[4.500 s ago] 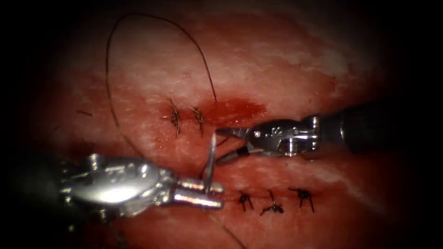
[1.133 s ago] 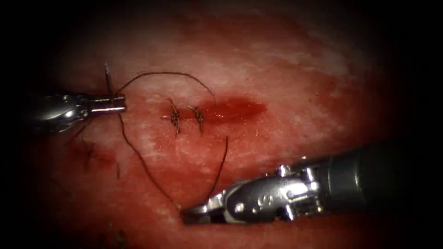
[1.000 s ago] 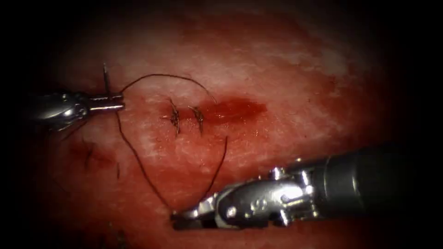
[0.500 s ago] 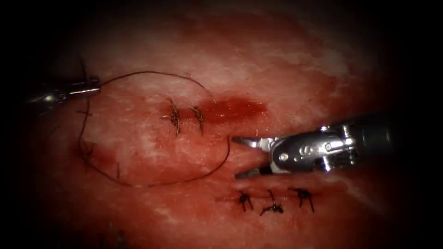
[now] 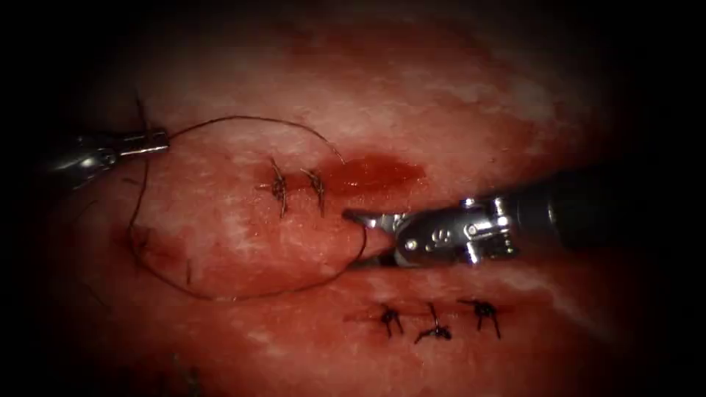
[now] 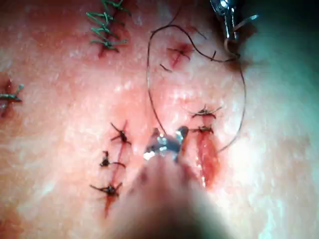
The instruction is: Wound Closure
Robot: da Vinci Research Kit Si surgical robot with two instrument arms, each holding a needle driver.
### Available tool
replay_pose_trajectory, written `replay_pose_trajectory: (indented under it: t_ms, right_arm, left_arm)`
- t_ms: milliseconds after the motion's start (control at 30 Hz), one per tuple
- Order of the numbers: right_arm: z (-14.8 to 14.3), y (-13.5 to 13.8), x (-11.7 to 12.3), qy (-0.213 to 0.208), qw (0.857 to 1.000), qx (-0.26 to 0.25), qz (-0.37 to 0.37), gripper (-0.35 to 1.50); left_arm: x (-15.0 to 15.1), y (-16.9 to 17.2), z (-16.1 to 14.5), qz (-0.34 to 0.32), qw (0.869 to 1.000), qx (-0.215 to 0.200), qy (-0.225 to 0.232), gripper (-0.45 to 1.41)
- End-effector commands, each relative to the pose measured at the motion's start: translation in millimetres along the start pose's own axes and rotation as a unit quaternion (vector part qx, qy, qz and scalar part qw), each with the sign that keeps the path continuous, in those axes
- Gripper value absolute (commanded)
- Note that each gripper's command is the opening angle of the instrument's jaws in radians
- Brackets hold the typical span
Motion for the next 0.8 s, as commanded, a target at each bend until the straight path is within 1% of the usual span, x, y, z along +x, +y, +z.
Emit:
replay_pose_trajectory:
  t_ms: [33, 67, 167, 267, 300, 333, 367, 433, 467, 500, 533, 600, 633, 667, 700, 733, 800]
  right_arm:
    - [0.1, -1.1, 0.5, 0.007, 0.999, 0.028, -0.020, -0.35]
    - [-0.1, -1.1, 0.7, 0.011, 0.999, 0.040, -0.020, -0.35]
    - [-0.7, -1.5, 2.1, -0.003, 0.998, 0.058, -0.021, -0.35]
    - [-1.1, -2.3, 4.5, -0.003, 0.997, 0.074, -0.020, -0.35]
    - [-1.4, -2.9, 6.8, 0.003, 0.996, 0.089, -0.020, -0.35]
    - [-1.4, -3.2, 7.8, 0.008, 0.995, 0.097, -0.019, -0.35]
    - [-1.4, -3.2, 7.8, 0.008, 0.995, 0.097, -0.019, -0.35]
    - [-1.8, -4.3, 12.6, 0.036, 0.991, 0.129, -0.017, -0.35]
    - [-1.8, -4.3, 12.6, 0.036, 0.991, 0.129, -0.017, -0.35]
    - [-2.1, -5.1, 16.3, 0.054, 0.987, 0.150, -0.021, -0.35]
    - [-2.2, -5.1, 17.2, 0.058, 0.986, 0.154, -0.021, -0.35]
    - [-2.2, -4.6, 18.7, 0.062, 0.987, 0.144, -0.028, -0.35]
    - [-2.2, -4.6, 18.7, 0.062, 0.987, 0.144, -0.028, -0.35]
    - [-2.3, -3.5, 19.0, 0.067, 0.991, 0.111, -0.036, 0.49]
    - [-2.4, -3.1, 18.8, 0.071, 0.993, 0.092, -0.035, 0.86]
    - [-2.5, -2.7, 18.4, 0.071, 0.994, 0.076, -0.031, 1.11]
    - [-3.0, -1.9, 17.1, 0.069, 0.996, 0.058, -0.026, 1.21]
  left_arm:
    - [-0.8, 0.5, 0.4, -0.001, 1.000, -0.001, -0.001, -0.45]
    - [-0.8, 0.5, 0.4, -0.001, 1.000, -0.001, -0.001, -0.45]
    - [-0.9, 0.6, 0.4, -0.001, 1.000, 0.000, -0.001, -0.45]
    - [-1.0, 0.6, 0.5, 0.000, 1.000, 0.000, -0.001, -0.45]
    - [-1.1, 0.6, 0.6, 0.000, 1.000, -0.001, 0.000, -0.45]
    - [-1.2, 0.6, 0.6, 0.000, 1.000, -0.001, 0.000, -0.45]
    - [-1.2, 0.6, 0.6, 0.000, 1.000, -0.001, 0.000, -0.45]
    - [-1.5, 0.5, 0.7, 0.002, 1.000, -0.001, -0.001, -0.45]
    - [-1.5, 0.5, 0.7, 0.002, 1.000, -0.001, -0.001, -0.45]
    - [-1.7, 0.5, 0.8, 0.003, 1.000, 0.000, -0.001, -0.45]
    - [-1.7, 0.4, 0.8, 0.003, 1.000, 0.000, -0.001, -0.45]
    - [-1.9, 0.4, 0.9, 0.004, 1.000, 0.000, -0.002, -0.45]
    - [-1.9, 0.4, 0.9, 0.004, 1.000, 0.000, -0.002, -0.45]
    - [-2.0, 0.4, 1.1, 0.004, 1.000, -0.001, -0.002, -0.45]
    - [-2.0, 0.5, 1.1, 0.004, 1.000, 0.000, -0.003, -0.45]
    - [-2.1, 0.5, 1.2, 0.004, 1.000, -0.001, -0.003, -0.45]
    - [-2.1, 0.6, 1.3, 0.005, 1.000, -0.002, -0.004, -0.45]
